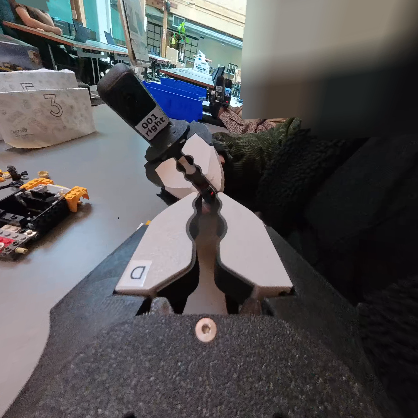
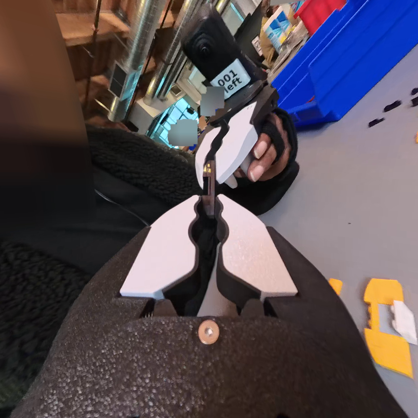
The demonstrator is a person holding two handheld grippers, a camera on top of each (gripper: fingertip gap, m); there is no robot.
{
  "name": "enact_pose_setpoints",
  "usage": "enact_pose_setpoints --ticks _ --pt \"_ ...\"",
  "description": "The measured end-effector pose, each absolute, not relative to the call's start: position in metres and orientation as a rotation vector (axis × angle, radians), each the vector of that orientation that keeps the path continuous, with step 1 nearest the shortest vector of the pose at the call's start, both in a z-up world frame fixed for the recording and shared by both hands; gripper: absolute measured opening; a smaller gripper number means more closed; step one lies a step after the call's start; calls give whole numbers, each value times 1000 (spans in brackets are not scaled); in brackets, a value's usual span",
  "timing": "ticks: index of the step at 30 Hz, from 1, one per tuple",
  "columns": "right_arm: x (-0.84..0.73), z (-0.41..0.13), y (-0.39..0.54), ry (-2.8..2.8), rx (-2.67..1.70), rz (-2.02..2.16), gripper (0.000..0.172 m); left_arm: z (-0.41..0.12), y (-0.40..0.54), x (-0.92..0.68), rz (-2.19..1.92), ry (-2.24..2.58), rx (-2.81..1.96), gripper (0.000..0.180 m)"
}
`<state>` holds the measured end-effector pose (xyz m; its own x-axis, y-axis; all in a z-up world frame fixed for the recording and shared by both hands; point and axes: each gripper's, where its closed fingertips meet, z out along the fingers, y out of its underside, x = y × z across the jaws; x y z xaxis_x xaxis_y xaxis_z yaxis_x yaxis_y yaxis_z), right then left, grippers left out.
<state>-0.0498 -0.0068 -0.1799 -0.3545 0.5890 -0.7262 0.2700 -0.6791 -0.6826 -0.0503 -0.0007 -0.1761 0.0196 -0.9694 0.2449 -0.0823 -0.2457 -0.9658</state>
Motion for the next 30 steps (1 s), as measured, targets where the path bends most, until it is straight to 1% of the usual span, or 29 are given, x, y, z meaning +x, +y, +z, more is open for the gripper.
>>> enact_pose_setpoints --ticks 2,3,5,9,10,12,13,14,16,19,21,25,27,30 --pt "-50 -177 3 -1102 -1612 2041 10 -176 5 -52 -1369 1081 -1498 9" --pt "-50 -176 8 -1100 -1595 1959 15 -176 8 -54 -1388 1053 -1521 9" --pt "-49 -181 21 -1150 -1568 1682 23 -179 16 -56 -1416 990 -1587 9" --pt "-49 -192 28 -1331 -1464 1174 26 -186 24 -59 -1482 902 -1677 8" --pt "-50 -195 30 -1355 -1451 1076 26 -189 25 -59 -1479 895 -1702 8" --pt "-52 -198 32 -1378 -1414 935 17 -195 26 -58 -1467 901 -1735 8" --pt "-53 -198 33 -1388 -1401 892 9 -196 25 -57 -1466 905 -1738 8" --pt "-52 -199 33 -1403 -1386 859 9 -197 25 -57 -1464 905 -1742 8" --pt "-52 -198 33 -1411 -1372 833 9 -196 26 -56 -1459 906 -1738 8" --pt "-52 -196 28 -1391 -1404 953 8 -192 22 -55 -1412 955 -1664 8" --pt "-52 -192 24 -1358 -1428 1078 8 -190 19 -53 -1337 1013 -1609 16" --pt "-55 -194 14 -1359 -1482 1254 8 -190 11 -47 -1229 1113 -1543 15" --pt "-55 -193 12 -1348 -1492 1314 8 -188 10 -48 -1248 1112 -1550 9" --pt "-55 -195 9 -1370 -1491 1336 8 -191 9 -49 -1253 1128 -1574 8"
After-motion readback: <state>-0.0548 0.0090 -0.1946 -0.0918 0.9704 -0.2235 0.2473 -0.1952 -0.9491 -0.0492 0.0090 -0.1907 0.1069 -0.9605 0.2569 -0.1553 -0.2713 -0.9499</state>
